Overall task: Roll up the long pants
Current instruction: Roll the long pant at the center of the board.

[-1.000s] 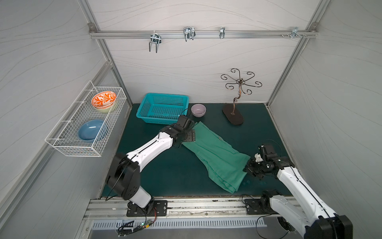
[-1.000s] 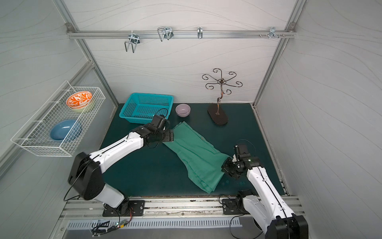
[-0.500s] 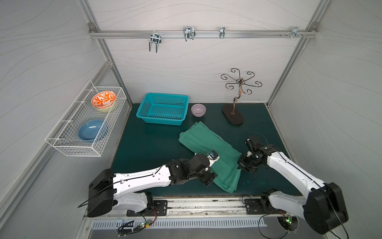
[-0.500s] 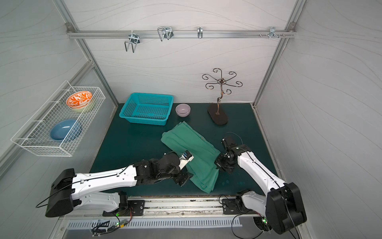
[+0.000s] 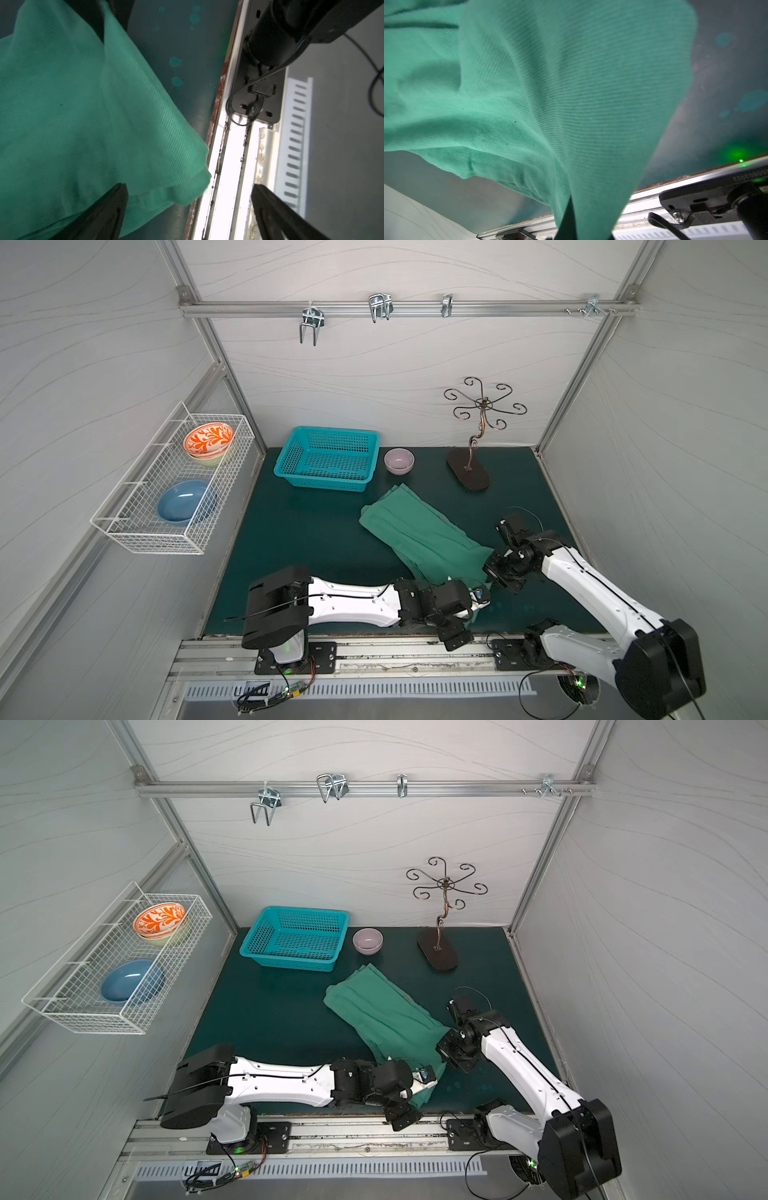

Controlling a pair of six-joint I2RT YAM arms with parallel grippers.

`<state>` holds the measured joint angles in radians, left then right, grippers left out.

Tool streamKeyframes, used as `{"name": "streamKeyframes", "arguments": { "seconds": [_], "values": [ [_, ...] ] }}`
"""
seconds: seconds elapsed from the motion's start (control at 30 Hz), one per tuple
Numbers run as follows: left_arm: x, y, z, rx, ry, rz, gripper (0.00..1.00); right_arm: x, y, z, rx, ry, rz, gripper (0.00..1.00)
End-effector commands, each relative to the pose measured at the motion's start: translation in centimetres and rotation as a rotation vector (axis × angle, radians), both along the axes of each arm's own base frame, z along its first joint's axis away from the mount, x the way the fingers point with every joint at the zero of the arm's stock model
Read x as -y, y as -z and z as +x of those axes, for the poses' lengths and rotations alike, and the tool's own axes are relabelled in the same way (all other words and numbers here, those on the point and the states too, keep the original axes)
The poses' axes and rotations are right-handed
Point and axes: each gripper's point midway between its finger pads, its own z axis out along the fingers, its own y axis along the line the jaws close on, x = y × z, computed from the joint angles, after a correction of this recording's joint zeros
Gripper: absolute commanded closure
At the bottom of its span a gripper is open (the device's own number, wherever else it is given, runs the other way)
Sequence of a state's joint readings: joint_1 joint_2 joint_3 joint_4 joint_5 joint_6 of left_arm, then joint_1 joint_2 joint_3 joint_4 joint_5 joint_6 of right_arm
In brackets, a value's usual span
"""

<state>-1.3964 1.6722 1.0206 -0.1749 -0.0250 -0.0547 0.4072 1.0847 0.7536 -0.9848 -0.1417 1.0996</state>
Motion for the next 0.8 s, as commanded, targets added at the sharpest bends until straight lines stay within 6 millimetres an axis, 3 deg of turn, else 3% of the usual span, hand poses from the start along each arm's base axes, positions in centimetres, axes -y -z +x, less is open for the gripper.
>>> {"name": "streamKeyframes", "arguments": {
  "seconds": [0.0,0.2,0.43,0.53,0.63,0.77],
  "values": [
    [2.4,-1.1,1.4,0.126,-0.022,-0.049,0.04,0.4,-0.2,-1.6,-0.058,0.040,-0.008,1.00],
    [3.4,0.2,4.2,0.253,-0.108,-0.004,0.20,0.1,-0.1,-1.8,-0.077,0.050,0.015,1.00],
    [3.1,0.3,5.6,0.336,-0.140,0.004,0.50,0.4,-0.3,-1.6,-0.076,0.054,0.017,1.00],
    [3.1,0.0,5.0,0.327,-0.107,-0.017,0.67,0.6,-0.4,-1.4,-0.068,0.045,0.012,1.00],
    [3.0,0.3,4.1,0.274,-0.044,-0.007,1.00,0.9,-0.6,-1.0,-0.038,-0.006,-0.009,0.99],
    [1.4,0.4,4.0,0.178,-0.029,-0.020,1.00,0.7,-1.2,0.0,0.036,-0.136,-0.015,0.71]
  ]
}}
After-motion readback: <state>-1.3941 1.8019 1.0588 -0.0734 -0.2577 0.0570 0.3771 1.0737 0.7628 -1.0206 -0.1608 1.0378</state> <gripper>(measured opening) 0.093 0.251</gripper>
